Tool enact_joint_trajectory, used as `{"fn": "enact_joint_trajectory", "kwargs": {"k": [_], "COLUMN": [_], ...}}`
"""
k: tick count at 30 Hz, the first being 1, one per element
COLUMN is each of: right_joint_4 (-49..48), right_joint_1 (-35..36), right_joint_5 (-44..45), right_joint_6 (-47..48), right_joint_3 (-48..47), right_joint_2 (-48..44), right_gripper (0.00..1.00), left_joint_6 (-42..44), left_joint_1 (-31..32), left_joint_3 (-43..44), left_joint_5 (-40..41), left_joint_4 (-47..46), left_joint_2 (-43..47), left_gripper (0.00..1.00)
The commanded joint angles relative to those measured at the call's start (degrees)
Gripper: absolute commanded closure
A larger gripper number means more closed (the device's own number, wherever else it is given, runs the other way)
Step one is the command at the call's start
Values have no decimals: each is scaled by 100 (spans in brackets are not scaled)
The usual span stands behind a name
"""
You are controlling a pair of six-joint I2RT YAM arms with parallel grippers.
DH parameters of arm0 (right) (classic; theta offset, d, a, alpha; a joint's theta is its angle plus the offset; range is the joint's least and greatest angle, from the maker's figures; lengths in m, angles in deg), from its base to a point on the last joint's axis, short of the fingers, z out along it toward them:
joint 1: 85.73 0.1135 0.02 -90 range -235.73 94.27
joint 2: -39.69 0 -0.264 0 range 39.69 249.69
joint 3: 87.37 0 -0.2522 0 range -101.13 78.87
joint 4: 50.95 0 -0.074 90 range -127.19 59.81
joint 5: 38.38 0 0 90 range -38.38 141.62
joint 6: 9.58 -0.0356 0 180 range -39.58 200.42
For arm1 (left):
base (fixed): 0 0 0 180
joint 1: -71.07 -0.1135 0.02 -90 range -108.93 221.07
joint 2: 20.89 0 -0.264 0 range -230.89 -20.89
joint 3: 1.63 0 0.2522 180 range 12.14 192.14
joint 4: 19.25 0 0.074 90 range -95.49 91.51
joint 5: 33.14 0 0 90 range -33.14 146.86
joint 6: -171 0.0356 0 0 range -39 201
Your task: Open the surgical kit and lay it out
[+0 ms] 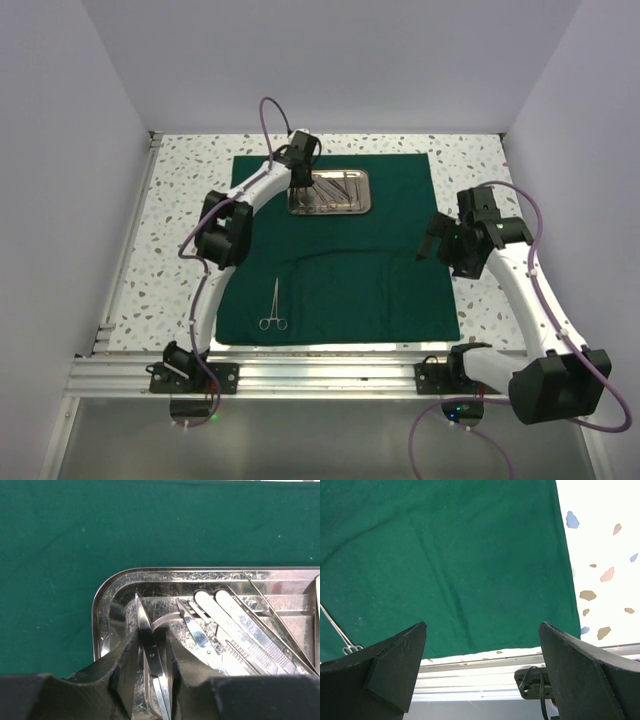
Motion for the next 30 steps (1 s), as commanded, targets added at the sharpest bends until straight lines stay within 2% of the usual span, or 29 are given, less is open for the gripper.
{"fn": "enact_joint_trajectory", "kwargs": {"k": [1, 5, 9, 11, 12, 13, 17, 27, 30], "right_joint_4": [-196, -266, -337, -346, -363, -363, -407, -548, -557], "right_joint_1": [16, 16, 16, 16, 16, 16, 24, 24, 16], "right_joint_5": [-6, -32, -67, -85, -102, -120, -146, -296, -357], "right_joint_6": [-26, -44, -70, -70, -79, -79, -61, 26, 53], "right_joint_3": [-106, -79, -35, -44, -35, -44, -79, -395, -510], "right_joint_2": [60, 95, 104, 104, 104, 104, 130, 323, 350], "right_gripper": [2, 2, 2, 2, 2, 2, 2, 2, 2], "left_joint_6": [100, 152, 223, 214, 223, 223, 354, 539, 513], "left_joint_1": [-36, -36, -36, -45, -45, -45, -36, -98, -106], "left_joint_3": [-779, -921, -702, -561, -412, -324, -25, 967, 864], "left_joint_5": [-254, -456, -632, -658, -667, -719, -790, -1212, -1326], "left_joint_4": [545, 580, 790, 896, 983, 1010, 1098, 1318, 1327], "left_joint_2": [-152, -195, -388, -555, -608, -713, -679, 488, 1006], "left_gripper": [69, 72, 75, 80, 96, 100, 100, 100, 100]}}
